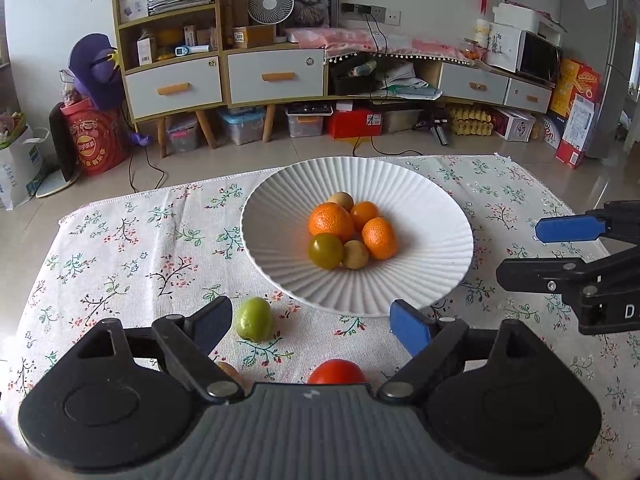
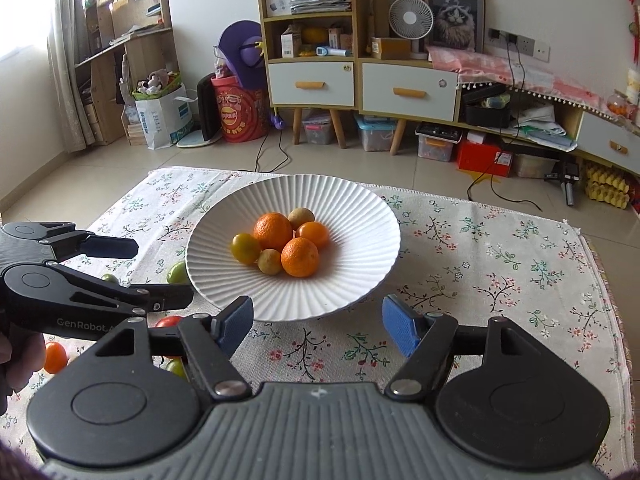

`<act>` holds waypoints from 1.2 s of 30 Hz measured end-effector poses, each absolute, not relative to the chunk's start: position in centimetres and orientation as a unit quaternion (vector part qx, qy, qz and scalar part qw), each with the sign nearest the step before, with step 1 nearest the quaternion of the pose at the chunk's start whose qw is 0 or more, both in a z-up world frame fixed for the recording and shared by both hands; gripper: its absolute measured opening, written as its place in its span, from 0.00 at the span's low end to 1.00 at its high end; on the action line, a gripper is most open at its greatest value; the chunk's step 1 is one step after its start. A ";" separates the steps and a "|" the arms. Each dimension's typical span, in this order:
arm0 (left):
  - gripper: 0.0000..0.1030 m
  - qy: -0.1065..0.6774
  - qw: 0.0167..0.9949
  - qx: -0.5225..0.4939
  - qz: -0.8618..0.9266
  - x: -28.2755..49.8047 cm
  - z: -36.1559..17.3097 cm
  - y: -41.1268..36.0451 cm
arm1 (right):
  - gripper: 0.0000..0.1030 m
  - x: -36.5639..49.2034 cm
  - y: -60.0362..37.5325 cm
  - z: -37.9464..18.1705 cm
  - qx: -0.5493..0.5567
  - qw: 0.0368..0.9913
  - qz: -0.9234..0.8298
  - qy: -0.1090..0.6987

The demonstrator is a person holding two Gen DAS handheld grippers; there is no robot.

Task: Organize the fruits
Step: 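Withdraw both open grippers from the bowl toward the remaining fruit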

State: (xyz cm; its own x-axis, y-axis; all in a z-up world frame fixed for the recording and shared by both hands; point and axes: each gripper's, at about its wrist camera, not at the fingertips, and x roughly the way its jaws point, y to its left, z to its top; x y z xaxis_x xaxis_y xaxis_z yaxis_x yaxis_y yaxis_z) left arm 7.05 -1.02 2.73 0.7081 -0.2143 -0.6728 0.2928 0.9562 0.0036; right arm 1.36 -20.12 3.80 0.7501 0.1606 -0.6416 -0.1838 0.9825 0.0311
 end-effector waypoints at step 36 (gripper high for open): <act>0.96 0.369 0.915 0.088 -0.136 0.3 1.2 2.7 | 0.99 -3.6 -17.5 1.8 -0.065 0.921 0.117 0.365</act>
